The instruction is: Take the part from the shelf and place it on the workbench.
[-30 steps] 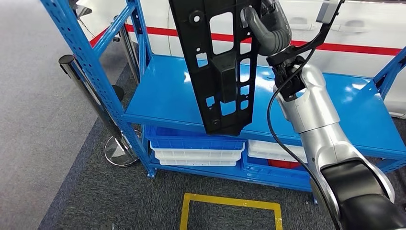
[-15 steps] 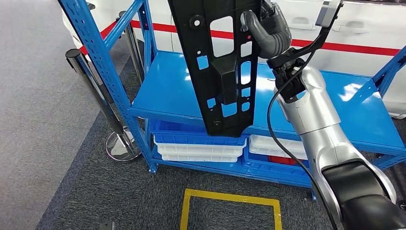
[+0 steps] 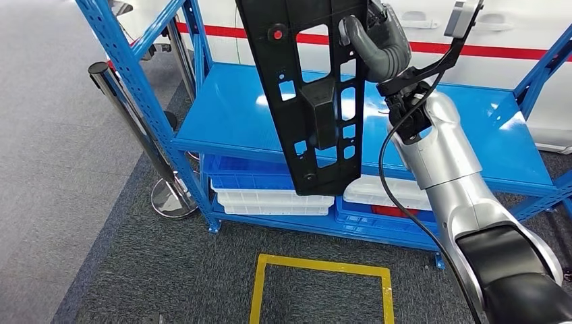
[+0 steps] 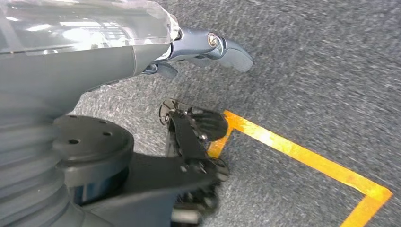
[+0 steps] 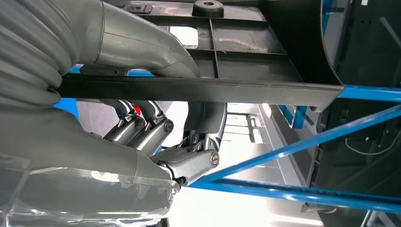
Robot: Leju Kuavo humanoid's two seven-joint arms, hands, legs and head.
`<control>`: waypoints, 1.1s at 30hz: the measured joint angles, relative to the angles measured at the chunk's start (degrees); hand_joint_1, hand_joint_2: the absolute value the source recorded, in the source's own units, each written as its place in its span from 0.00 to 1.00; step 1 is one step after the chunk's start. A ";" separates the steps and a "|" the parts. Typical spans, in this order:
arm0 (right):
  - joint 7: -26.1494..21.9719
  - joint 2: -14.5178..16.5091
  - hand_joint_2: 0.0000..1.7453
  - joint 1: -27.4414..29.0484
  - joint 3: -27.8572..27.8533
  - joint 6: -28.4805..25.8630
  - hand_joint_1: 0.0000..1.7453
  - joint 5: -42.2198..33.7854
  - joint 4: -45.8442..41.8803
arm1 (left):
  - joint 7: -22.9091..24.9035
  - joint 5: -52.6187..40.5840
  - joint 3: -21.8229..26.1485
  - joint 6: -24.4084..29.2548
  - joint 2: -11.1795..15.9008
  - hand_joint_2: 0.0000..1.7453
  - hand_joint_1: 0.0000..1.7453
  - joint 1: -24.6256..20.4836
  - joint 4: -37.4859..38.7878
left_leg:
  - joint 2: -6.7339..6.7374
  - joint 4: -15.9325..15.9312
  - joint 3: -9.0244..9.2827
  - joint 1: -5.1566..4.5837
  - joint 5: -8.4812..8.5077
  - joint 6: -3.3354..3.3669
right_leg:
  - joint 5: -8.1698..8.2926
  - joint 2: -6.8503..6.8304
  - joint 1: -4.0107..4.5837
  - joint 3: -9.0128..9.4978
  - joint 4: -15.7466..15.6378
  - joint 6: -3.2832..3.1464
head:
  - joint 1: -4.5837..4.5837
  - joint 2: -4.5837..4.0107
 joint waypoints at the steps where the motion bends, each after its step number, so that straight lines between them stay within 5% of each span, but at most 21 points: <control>1: 0.01 0.00 1.00 -0.04 0.05 0.00 1.00 -0.04 0.00 | 0.01 0.04 0.00 -0.01 0.02 1.00 0.00 0.00 0.00 | 0.00 -3.70 2.36 -0.12 0.62 0.32 | 0.21 -0.02 0.09 -0.30 0.14 0.19 | 0.01 -0.01; 3: 0.08 0.01 1.00 -0.07 0.17 -0.02 1.00 -0.05 0.04 | 0.01 0.10 0.00 -0.02 0.07 1.00 0.00 0.09 0.00 | -0.03 -7.75 4.67 -0.45 0.88 0.83 | 0.78 -0.07 0.07 -0.64 0.21 0.79 | 0.00 -0.01; 6: 0.18 -0.01 1.00 -0.09 0.36 -0.04 1.00 -0.03 0.23 | 0.01 0.17 0.03 -0.05 0.03 1.00 0.00 0.41 0.01 | 0.05 -8.89 4.51 -0.42 2.15 1.59 | 1.29 0.03 -0.05 -0.97 -0.01 1.92 | 0.01 -0.01; 8: 0.18 -0.05 1.00 -0.23 0.39 -0.04 1.00 0.00 0.41 | -0.03 0.22 0.04 -0.11 -0.04 1.00 0.00 0.46 0.02 | 0.25 -9.76 3.96 -0.09 3.50 2.34 | -1.54 0.25 -0.15 -2.10 2.57 2.51 | 0.03 -0.01; 10: 0.11 -0.11 1.00 -0.13 0.42 -0.01 1.00 0.12 0.61 | -0.07 0.21 0.04 -0.23 -0.07 1.00 0.00 0.50 0.02 | 0.35 -9.86 2.79 -0.09 4.55 2.68 | -6.43 0.34 -0.46 -4.38 9.42 2.95 | 0.05 0.00; 12: -0.18 -0.21 1.00 0.39 0.43 0.02 1.00 0.34 0.83 | -0.10 0.20 0.04 -0.38 -0.08 1.00 0.00 0.61 0.02 | 0.35 -9.74 1.50 -0.06 5.43 2.59 | -8.61 0.33 -0.83 -5.55 14.82 3.39 | 0.06 -0.01; 14: -0.57 -0.28 1.00 0.80 0.44 0.02 1.00 0.60 0.94 | -0.12 0.19 0.04 -0.46 -0.11 1.00 0.00 0.71 0.02 | 0.35 -9.41 0.25 0.05 6.17 2.27 | -6.66 0.30 -1.23 -2.83 12.36 3.74 | 0.06 -0.01; 17: -1.04 -0.34 1.00 0.94 0.48 0.05 1.00 0.90 0.94 | -0.10 0.14 0.04 -0.50 -0.19 1.00 0.00 0.66 0.02 | 0.31 -8.54 -1.31 0.06 6.95 1.40 | -4.09 0.37 -1.26 4.05 1.75 3.55 | 0.04 0.00; 21: -1.30 -0.48 1.00 1.30 0.57 0.34 1.00 1.10 0.95 | 0.05 0.19 0.05 -0.50 -0.23 1.00 0.00 0.70 0.02 | 0.17 -8.32 -2.14 0.02 7.83 -0.11 | -3.44 0.39 -0.92 4.16 -0.22 1.83 | 0.01 -0.01; 23: -1.28 -0.47 1.00 1.29 0.68 0.60 1.00 1.14 0.95 | 0.10 0.36 0.06 -0.50 -0.23 1.00 0.00 0.82 0.02 | 0.12 -5.82 -3.28 0.10 5.14 -0.63 | -2.43 0.15 -1.07 3.40 -0.49 0.74 | 0.01 -0.01; 25: -1.22 -0.35 1.00 1.24 0.77 0.81 1.00 1.13 1.01 | 0.06 0.51 0.08 -0.50 -0.23 1.00 0.00 0.87 0.02 | 0.15 1.07 -5.43 0.20 -0.20 -0.93 | -1.46 0.07 -0.89 2.26 -0.49 0.11 | -0.01 0.00; 27: -1.11 -0.15 1.00 1.25 0.93 0.89 1.00 1.14 1.22 | -0.02 0.60 0.13 -0.50 -0.23 1.00 0.00 0.90 0.02 | 0.16 7.64 -6.81 0.22 -3.28 -1.11 | -0.52 0.07 -0.58 0.97 -0.38 -0.05 | 0.00 0.00; 29: -1.03 -0.02 1.00 1.21 1.12 0.87 1.00 1.16 1.50 | -0.08 0.62 0.16 -0.50 -0.23 1.00 0.00 0.91 0.02 | 0.16 7.15 -4.71 0.20 -1.98 -0.95 | 0.33 0.08 -0.36 -0.29 -0.16 0.03 | 0.00 0.00; 31: -0.99 0.07 1.00 1.08 1.21 0.89 1.00 1.18 1.67 | -0.12 0.62 0.17 -0.50 -0.20 1.00 0.00 0.86 0.02 | 0.15 -0.40 0.81 0.05 0.16 -0.26 | 1.06 0.06 -0.21 -1.25 0.08 0.31 | 0.00 0.00; 33: -0.97 0.16 1.00 0.90 1.26 0.92 1.00 1.18 1.75 | -0.19 0.62 0.17 -0.50 -0.12 1.00 0.00 0.83 0.02 | 0.09 -6.93 5.06 -0.29 0.41 0.45 | 1.72 0.00 -0.18 -1.68 0.16 0.86 | 0.01 0.00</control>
